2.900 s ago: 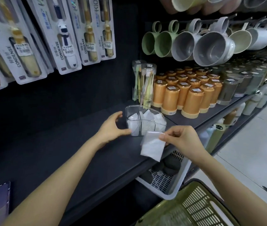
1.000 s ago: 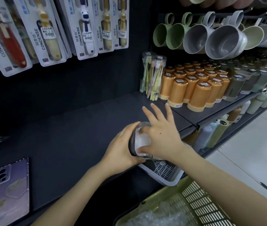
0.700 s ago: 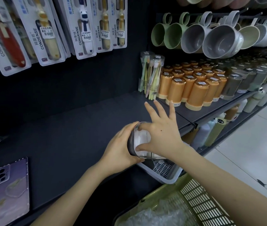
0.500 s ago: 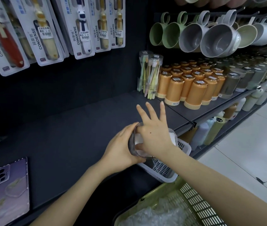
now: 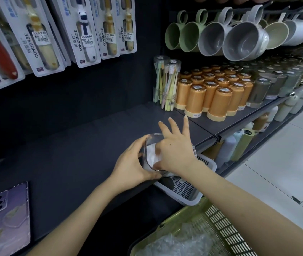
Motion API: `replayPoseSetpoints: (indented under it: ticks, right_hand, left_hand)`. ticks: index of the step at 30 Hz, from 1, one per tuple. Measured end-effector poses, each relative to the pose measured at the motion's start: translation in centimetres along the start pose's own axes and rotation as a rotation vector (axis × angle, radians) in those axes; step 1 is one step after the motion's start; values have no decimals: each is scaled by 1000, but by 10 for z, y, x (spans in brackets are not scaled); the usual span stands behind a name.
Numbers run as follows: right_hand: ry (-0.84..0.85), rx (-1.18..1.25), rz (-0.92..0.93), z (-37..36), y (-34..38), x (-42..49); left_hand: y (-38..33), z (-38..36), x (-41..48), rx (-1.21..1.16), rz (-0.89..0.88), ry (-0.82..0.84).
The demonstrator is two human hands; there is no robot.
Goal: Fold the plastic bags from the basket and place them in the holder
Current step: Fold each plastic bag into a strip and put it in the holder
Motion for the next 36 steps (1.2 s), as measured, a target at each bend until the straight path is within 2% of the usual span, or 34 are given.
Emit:
replayPoseSetpoints:
  ticks: [3, 5, 8, 9, 11, 14, 18, 21, 23, 26, 28, 31, 36]
  right_hand:
    - [-3, 87, -9, 6, -8, -6]
    - [-120, 217, -55, 12, -20, -14]
    - [-384, 425, -195, 9, -52, -31]
    - [-435, 477, -257, 5, -66, -38]
    - [-433, 539, -387, -7, -91, -54]
    - [-322, 573, -539, -36, -115, -82]
    - [-170, 593, -587, -87, -111, -121]
    - [-94, 595, -640, -117, -98, -148]
    - [35, 562, -665, -137, -87, -165]
    - [237, 532, -726, -170, -72, -192]
    - [343, 581, -773, -191, -61, -211]
    - [503, 689, -851, -220, -39, -239]
    - [765, 771, -862, -255, 4, -273]
  left_hand:
    - [-1, 1, 2, -10, 19, 7]
    - [1, 1, 6, -39, 35, 6]
    - [4, 1, 18, -96, 84, -23]
    - [4, 1, 23, -115, 107, -30]
    - [8, 0, 37, -170, 170, -53]
    - [18, -7, 60, -238, 238, -91]
    - [31, -23, 91, -265, 311, -90]
    - [38, -33, 112, -287, 323, -16]
    - [36, -35, 118, -267, 294, 51]
    - [38, -31, 105, -201, 366, 14]
    - [38, -22, 80, 41, 356, -21]
    - [33, -12, 24, 496, 126, 44]
    - [40, -7, -50, 779, -79, 214]
Point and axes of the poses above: each hand's wrist, its own x-axis towards the middle knuckle, its own z-axis out of the back of the hand, y = z × x, the point moved 3 cm from there along x, towards the middle knuckle, and after that the axes turned 9 degrees about -y, right-handed, at the moved point
